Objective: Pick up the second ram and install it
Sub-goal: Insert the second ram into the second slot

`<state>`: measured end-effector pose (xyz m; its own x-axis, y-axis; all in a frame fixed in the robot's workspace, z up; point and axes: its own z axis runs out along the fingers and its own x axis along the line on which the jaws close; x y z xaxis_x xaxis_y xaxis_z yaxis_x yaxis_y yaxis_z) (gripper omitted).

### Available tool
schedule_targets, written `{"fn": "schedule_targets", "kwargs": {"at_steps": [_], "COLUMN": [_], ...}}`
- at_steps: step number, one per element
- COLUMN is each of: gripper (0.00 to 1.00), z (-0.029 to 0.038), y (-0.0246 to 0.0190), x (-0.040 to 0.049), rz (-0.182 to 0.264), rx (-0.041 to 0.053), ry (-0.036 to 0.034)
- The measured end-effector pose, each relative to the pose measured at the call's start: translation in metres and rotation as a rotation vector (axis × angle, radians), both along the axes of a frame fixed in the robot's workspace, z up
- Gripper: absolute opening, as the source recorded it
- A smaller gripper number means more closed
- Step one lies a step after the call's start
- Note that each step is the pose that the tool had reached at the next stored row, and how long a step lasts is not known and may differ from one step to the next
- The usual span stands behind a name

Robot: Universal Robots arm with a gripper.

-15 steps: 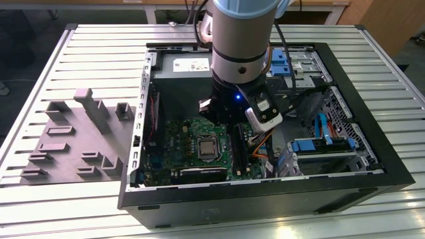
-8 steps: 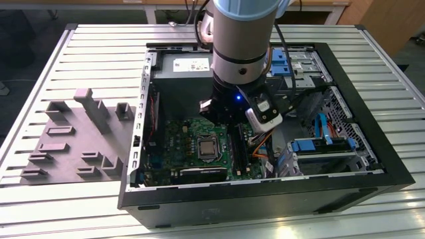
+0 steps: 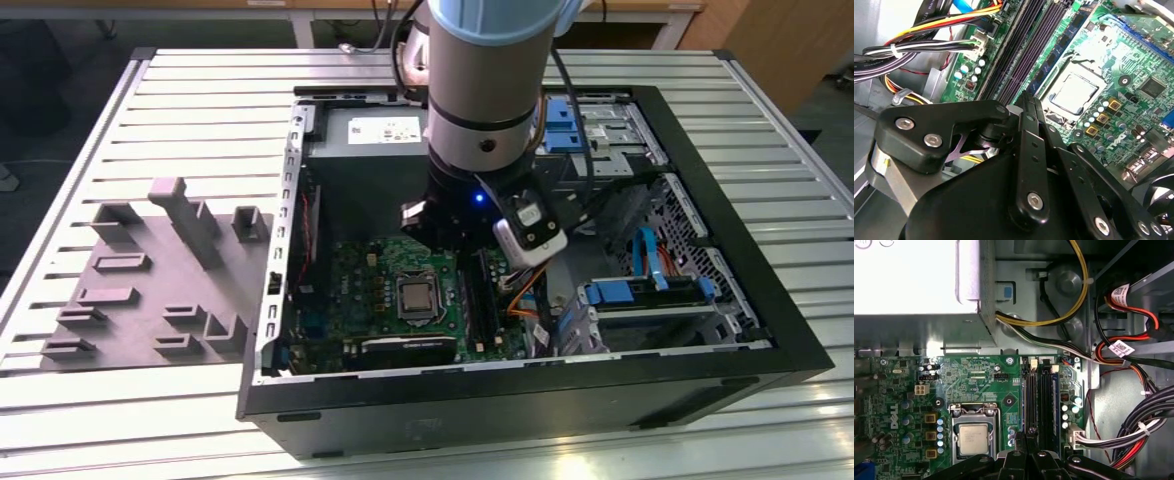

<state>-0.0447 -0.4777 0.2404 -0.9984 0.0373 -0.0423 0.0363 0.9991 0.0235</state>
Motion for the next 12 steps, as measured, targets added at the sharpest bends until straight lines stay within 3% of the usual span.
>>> {"fn": "schedule_targets", "kwargs": {"at_steps": [12], "gripper": [0.11], "z": [-0.002], "y": [0.0], "x": [0.0011], "rz": [0.0], "rx": [0.0004], "ry": [-0.0001]}}
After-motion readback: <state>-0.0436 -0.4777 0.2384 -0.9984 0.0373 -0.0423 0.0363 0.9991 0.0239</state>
